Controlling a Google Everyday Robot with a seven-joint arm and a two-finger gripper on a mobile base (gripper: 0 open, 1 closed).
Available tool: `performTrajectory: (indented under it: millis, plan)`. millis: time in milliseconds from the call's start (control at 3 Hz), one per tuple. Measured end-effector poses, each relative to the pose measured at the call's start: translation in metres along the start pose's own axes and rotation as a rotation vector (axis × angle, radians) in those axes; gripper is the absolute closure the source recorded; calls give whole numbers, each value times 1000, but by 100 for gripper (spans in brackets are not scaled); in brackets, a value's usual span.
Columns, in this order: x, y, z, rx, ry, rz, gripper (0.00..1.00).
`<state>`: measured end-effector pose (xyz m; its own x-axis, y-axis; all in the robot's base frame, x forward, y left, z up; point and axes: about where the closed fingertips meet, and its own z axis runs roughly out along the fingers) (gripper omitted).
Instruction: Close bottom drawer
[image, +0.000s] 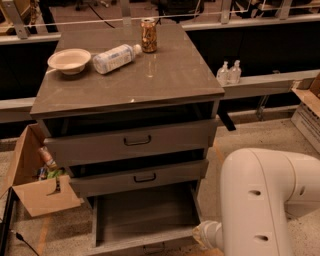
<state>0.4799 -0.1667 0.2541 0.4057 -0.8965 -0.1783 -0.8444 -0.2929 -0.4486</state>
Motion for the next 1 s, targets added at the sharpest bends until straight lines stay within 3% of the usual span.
performTrajectory:
  millis: [1000]
  plan:
    - [-1, 35, 29, 16, 41, 93, 100]
